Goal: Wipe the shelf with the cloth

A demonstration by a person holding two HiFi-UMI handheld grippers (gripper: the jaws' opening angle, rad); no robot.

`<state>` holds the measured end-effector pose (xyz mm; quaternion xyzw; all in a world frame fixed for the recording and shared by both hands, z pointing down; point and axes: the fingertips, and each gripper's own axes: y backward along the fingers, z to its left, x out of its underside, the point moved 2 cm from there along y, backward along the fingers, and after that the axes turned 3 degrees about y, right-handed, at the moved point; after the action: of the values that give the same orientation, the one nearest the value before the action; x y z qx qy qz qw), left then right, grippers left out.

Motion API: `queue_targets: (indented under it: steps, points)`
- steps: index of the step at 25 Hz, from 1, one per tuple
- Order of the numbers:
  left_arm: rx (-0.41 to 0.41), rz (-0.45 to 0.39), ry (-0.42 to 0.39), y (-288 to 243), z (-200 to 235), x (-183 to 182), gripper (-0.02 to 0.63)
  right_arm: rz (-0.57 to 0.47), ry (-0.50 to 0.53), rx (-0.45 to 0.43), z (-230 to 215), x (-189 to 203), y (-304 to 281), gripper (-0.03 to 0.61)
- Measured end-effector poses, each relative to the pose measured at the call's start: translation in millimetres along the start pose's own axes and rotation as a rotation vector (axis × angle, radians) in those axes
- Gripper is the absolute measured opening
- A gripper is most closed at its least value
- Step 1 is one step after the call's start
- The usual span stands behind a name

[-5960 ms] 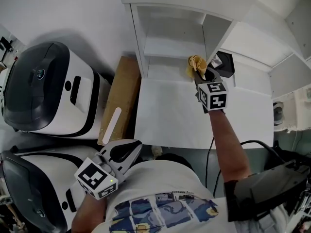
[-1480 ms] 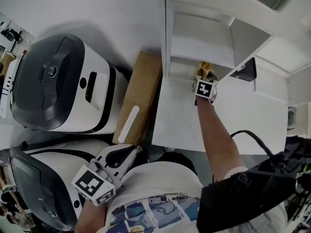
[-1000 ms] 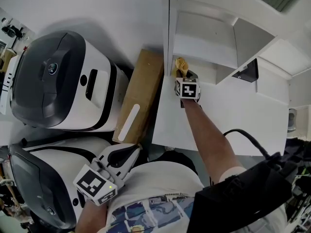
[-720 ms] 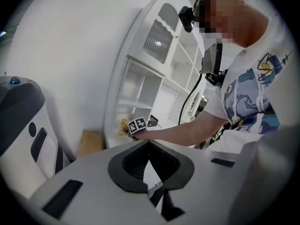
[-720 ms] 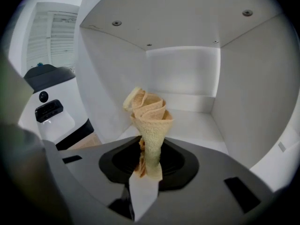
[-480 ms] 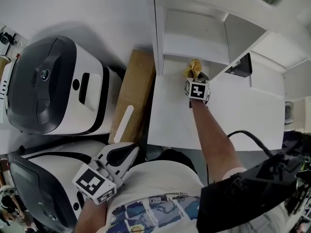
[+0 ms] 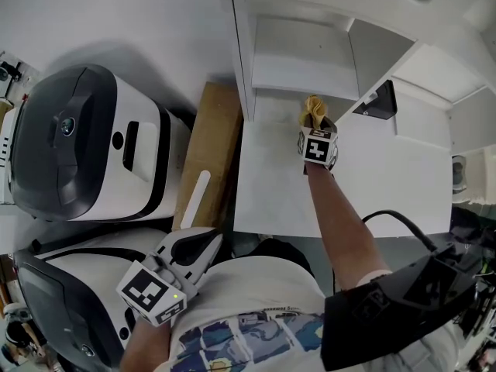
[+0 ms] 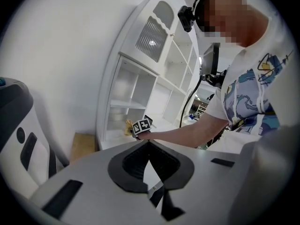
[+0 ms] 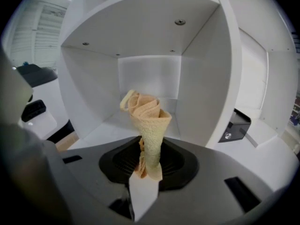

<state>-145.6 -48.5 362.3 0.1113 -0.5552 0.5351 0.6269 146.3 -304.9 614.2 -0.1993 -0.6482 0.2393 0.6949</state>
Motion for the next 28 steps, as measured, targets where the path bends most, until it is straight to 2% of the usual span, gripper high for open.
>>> queue_targets:
  steps: [6,9,14,24,28]
  points:
    - [-0.022,0.001,0.008,4.1,2.0,1.9,0.012,-0.022,0.029,-0.216,79.7,-11.4,1.9,0.117]
    - [-0.033,0.002,0.01,5.7,2.0,2.9,0.012,-0.009,0.05,-0.268,103.3,-8.0,-2.8,0.115]
    - [-0.036,0.003,0.012,7.1,2.7,4.1,0.012,0.013,0.08,-0.23,87.3,-2.8,-5.3,0.115]
    - [0.024,0.015,-0.022,-7.1,-4.5,-1.6,0.012,0.038,0.041,-0.07,-3.6,17.9,1.7,0.115]
    - [0.033,0.017,-0.03,-9.3,-6.4,-3.4,0.012,0.046,0.037,-0.037,-19.0,24.8,2.7,0.115]
